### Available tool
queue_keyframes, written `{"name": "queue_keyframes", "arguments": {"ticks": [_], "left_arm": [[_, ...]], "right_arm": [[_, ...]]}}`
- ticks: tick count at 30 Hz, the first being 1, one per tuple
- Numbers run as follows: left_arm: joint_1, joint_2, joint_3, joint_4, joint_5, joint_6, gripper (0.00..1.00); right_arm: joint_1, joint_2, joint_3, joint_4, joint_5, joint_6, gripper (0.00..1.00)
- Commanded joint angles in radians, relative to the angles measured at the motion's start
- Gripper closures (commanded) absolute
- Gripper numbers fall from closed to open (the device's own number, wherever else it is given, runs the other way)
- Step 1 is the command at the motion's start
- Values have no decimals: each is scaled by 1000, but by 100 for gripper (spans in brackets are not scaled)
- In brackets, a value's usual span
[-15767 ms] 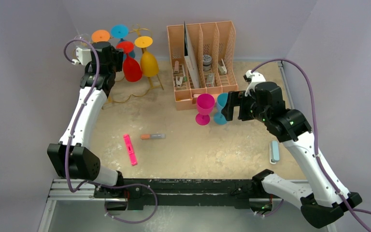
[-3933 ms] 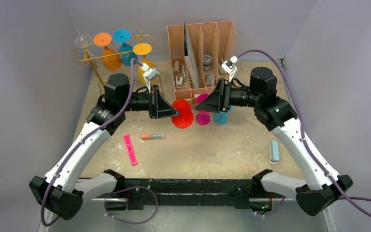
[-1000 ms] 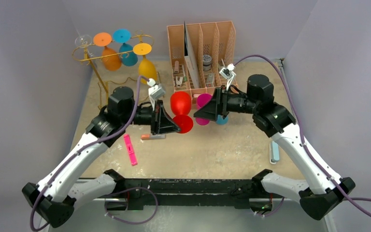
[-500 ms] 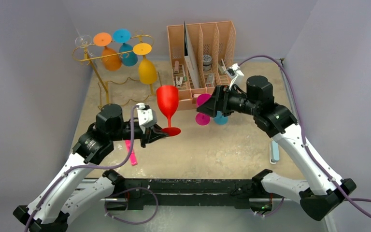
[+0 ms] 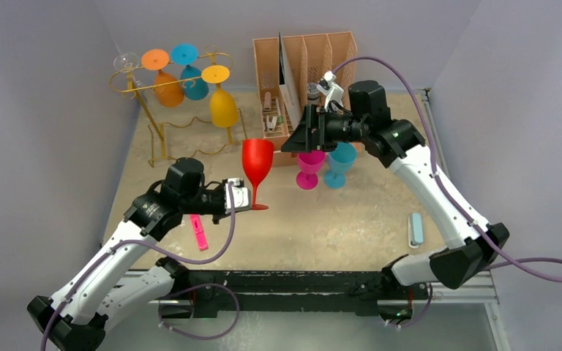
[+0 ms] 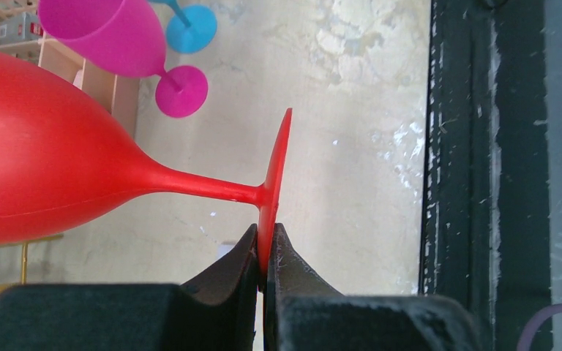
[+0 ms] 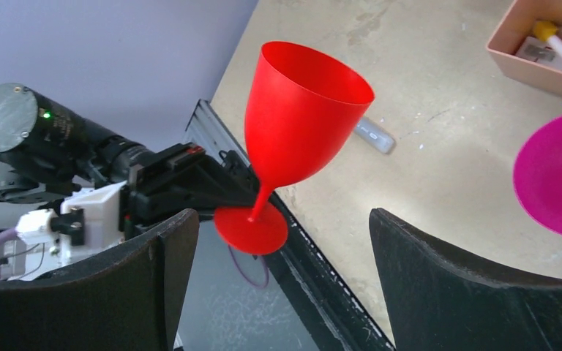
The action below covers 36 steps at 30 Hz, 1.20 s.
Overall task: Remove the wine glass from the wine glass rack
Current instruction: Place the wine glass at the center of the board.
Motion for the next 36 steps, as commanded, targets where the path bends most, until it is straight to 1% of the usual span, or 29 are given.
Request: {"name": "queue_keyframes", "arguments": {"ticks": [1,5,10,15,18,22,26,28,30,33,36], "left_arm": [[-4,-15,-41,53,-49,99,100],[-5,-39,-110,129,-79,129,100],[-17,-3,-129,170,-78,177,100],[-68,3,-151,228,-140,202,100],[-115,22,-149,228,-174,214,100],[-212,31,-161,231,-247,216,100],[-261,26,-172,247,-301,214,100],[-271,15,-195,277,-327,215,100],[-274,-5,-234,324,-342,221,100],[-275,-10,-263,343,-346,231,100],[-276,6,-265,340,-336,230,100]], "right_arm": [[-1,30,59,4,-104,-13,12],[-1,72,81,-82,-90,-30,18],[-1,71,66,-61,-82,-33,21],[0,84,77,-49,-110,-36,26],[1,93,85,-55,-128,-42,29],[0,91,90,-66,-137,-62,31],[2,92,83,-70,-144,-90,34],[4,113,90,-112,-158,-102,42],[10,150,138,-179,-204,-121,51],[30,189,181,-250,-214,-155,50],[51,200,189,-250,-226,-171,49]]}}
